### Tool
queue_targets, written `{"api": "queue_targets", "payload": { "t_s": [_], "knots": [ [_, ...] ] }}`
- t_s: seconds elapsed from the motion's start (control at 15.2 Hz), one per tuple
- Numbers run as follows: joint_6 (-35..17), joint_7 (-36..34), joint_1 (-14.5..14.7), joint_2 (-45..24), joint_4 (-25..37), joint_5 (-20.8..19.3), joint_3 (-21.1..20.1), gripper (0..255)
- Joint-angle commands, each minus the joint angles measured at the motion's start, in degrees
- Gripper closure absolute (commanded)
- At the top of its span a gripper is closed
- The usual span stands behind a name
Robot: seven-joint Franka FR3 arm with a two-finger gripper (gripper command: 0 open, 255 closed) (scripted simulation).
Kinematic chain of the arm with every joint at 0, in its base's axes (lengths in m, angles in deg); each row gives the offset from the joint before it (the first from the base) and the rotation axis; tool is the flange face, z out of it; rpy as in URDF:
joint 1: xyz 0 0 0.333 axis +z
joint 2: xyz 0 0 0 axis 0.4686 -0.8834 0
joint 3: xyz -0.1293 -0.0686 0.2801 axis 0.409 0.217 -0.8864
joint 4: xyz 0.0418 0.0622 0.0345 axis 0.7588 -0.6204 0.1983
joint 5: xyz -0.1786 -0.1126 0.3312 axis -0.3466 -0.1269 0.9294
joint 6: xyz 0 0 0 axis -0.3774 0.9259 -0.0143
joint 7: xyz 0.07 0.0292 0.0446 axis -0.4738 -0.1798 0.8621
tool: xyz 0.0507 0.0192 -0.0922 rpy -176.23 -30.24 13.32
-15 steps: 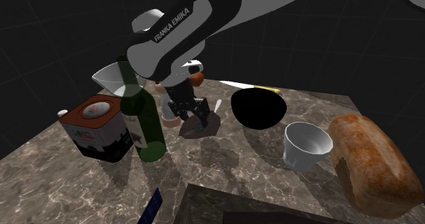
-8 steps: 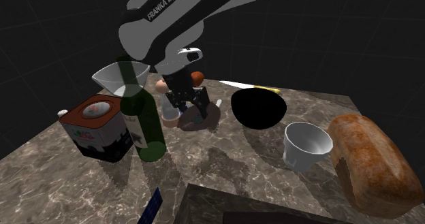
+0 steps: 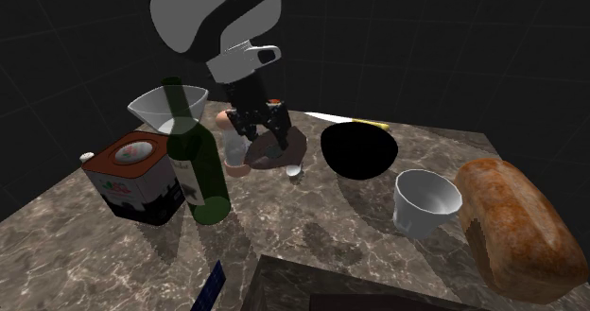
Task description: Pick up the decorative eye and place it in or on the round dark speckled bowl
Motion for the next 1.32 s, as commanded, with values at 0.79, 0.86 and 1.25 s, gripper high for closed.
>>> {"api": "queue_targets", "payload": {
  "t_s": [0.79, 0.86, 1.25],
  "knots": [
    [8.77, 2.78, 0.1, 3.1, 6.77, 2.25, -1.08, 255],
    [8.22, 4.09, -1.19, 4.09, 5.7, 2.48, -0.87, 255],
    [5.39, 12.07, -8.12, 8.86, 0.96, 3.28, 0.98, 255]
  ]
}}
